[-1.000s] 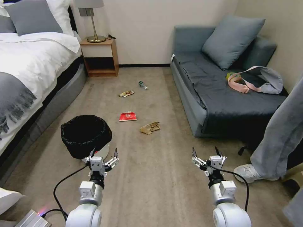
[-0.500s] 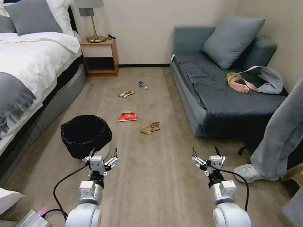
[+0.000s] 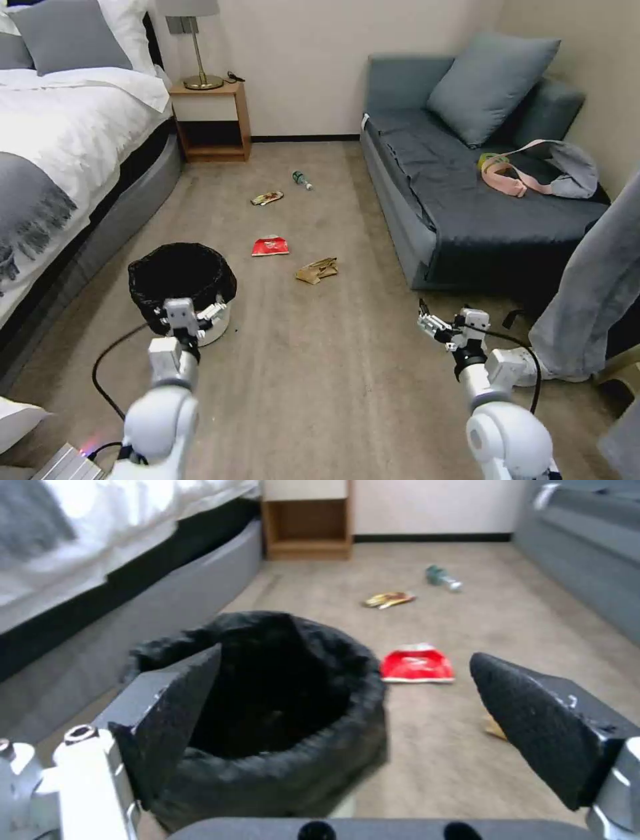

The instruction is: Pick up the trash bin, then pick up the garbage on the floor and place it into the trash bin.

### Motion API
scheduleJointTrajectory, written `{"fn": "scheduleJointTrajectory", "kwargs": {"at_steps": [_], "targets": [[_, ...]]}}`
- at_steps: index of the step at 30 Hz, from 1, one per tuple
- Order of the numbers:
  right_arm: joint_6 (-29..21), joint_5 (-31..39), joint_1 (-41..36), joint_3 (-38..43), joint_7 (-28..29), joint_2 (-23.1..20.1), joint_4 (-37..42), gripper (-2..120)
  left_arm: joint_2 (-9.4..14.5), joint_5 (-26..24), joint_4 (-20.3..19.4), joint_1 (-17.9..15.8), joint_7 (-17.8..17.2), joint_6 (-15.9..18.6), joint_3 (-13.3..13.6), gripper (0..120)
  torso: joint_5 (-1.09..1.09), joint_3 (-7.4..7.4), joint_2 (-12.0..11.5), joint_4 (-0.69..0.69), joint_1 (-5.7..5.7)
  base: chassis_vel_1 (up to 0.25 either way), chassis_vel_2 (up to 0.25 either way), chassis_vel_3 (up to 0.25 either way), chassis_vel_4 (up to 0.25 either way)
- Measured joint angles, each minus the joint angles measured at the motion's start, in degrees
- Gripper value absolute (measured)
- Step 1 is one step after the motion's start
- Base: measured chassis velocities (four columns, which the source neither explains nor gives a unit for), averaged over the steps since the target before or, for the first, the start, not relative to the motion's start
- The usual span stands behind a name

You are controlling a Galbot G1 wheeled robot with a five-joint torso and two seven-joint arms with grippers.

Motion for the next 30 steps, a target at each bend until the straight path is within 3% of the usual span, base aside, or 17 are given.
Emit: {"fn": "scheduleJointTrajectory", "kwargs": {"at_steps": [3, 5, 6, 10, 16, 17, 18, 21, 30], "targets": [[-1.0, 0.7, 0.1, 0.0, 0.2, -0.2, 0.2, 100, 1.2, -1.7, -0.1, -2.3, -2.1, 3.5, -0.5, 100, 0.02, 0.0, 0.0, -0.01, 0.0, 0.0, 0.0, 0.0, 0.0], [-4.3, 2.6, 0.9, -0.4, 0.6, -0.9, 1.2, 100, 2.8, -4.0, -0.1, -5.5, -5.0, 8.2, -1.1, 100, 0.0, 0.0, 0.0, -0.01, 0.0, 0.0, 0.0, 0.0, 0.0], [-4.3, 2.6, 0.9, -0.4, 0.6, -0.9, 1.2, 100, 2.8, -4.0, -0.1, -5.5, -5.0, 8.2, -1.1, 100, 0.0, 0.0, 0.0, -0.01, 0.0, 0.0, 0.0, 0.0, 0.0], [-11.0, 6.3, 2.4, -1.1, 1.4, -2.2, 2.9, 100, 4.6, -6.5, -0.2, -8.9, -8.1, 13.4, -1.8, 100, 0.02, 0.0, 0.0, -0.01, 0.0, 0.0, 0.0, 0.0, 0.0], [-17.1, 9.6, 3.7, -1.8, 2.2, -3.3, 4.4, 100, 4.7, -6.6, -0.2, -9.0, -8.2, 13.7, -1.8, 100, 0.01, 0.0, 0.0, -0.01, 0.0, 0.0, 0.0, 0.0, 0.0], [-19.0, 10.7, 4.2, -2.0, 2.4, -3.7, 5.0, 100, 5.4, -8.0, 1.1, -9.6, -10.5, 14.4, -2.1, 100, -0.01, 0.0, 0.0, -0.01, 0.0, 0.0, 0.0, 0.0, 0.0], [-19.4, 10.8, 4.3, -2.3, 2.3, -3.8, 4.5, 100, 6.8, -9.1, 2.9, -10.3, -12.8, 15.1, -2.9, 100, -0.01, 0.0, 0.0, -0.01, 0.0, 0.0, 0.0, 0.0, 0.0], [-20.0, 10.5, 4.3, -2.9, 1.7, -3.6, 3.5, 100, 7.9, -9.8, 4.3, -10.6, -13.7, 15.3, -3.2, 100, 0.03, 0.0, 0.0, 0.01, 0.0, 0.0, 0.0, 0.0, 0.0], [-19.9, 8.6, 3.5, -4.0, 0.8, -3.0, 2.9, 100, 10.1, -10.6, 8.0, -11.7, -13.8, 14.6, -3.8, 98, 0.01, 0.0, 0.0, -0.01, 0.0, 0.0, 0.0, 0.0, 0.0]]}}
